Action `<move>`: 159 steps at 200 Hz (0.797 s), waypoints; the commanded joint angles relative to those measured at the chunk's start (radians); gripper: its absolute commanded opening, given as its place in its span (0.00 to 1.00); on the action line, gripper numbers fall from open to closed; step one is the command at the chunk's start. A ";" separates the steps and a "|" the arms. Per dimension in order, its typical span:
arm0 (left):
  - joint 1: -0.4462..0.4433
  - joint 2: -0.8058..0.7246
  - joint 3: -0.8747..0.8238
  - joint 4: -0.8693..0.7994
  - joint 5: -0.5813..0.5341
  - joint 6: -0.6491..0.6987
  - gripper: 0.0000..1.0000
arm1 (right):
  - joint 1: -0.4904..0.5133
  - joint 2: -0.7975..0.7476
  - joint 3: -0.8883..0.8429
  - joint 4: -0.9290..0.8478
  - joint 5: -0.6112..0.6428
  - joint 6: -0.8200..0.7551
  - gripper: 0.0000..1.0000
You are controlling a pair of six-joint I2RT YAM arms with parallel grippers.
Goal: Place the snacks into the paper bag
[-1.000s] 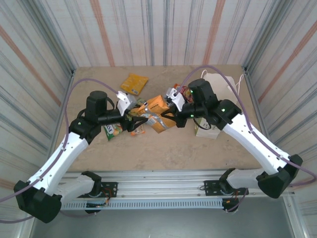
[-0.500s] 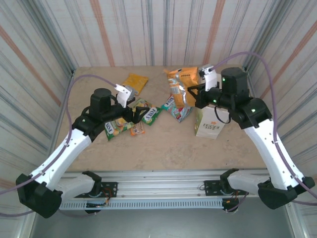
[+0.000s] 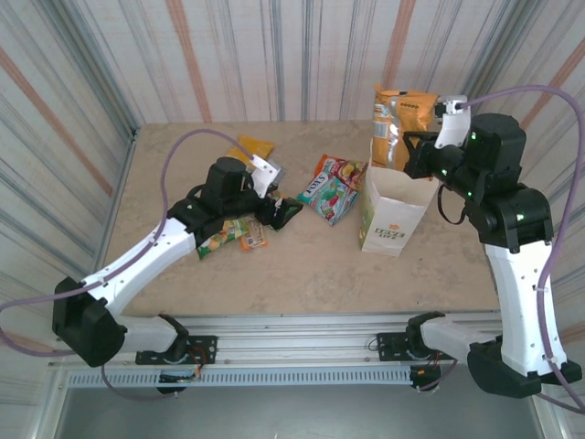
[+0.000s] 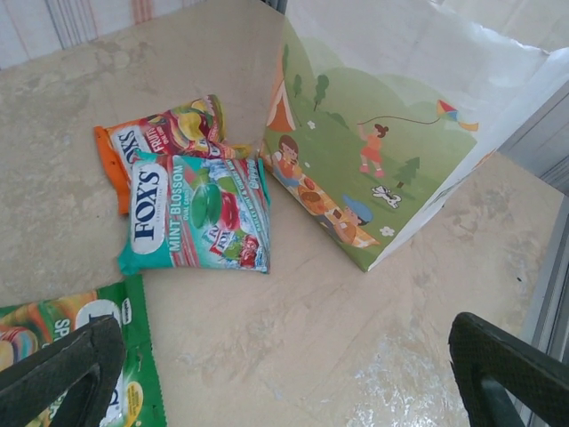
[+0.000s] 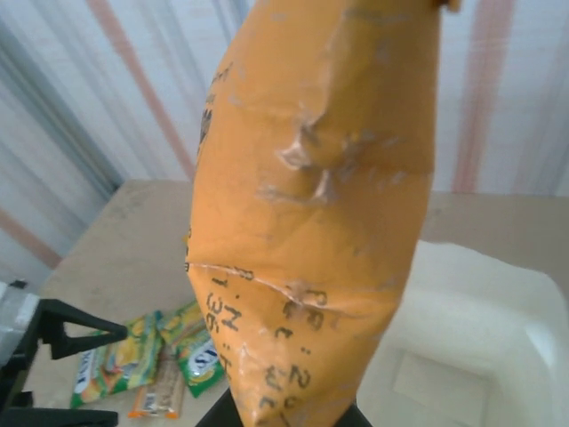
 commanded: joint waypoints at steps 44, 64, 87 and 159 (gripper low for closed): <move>-0.006 0.038 0.052 -0.001 0.008 -0.028 0.98 | -0.096 0.051 0.024 -0.240 0.120 0.079 0.00; -0.006 0.038 0.054 -0.009 -0.001 -0.035 0.98 | -0.122 0.095 0.006 -0.216 0.075 0.085 0.00; -0.006 0.034 0.052 -0.016 -0.022 -0.039 0.98 | -0.135 0.159 0.004 -0.182 0.044 0.084 0.00; -0.006 0.010 0.024 -0.024 -0.045 -0.033 0.99 | -0.166 0.381 0.074 -0.230 -0.032 0.101 0.00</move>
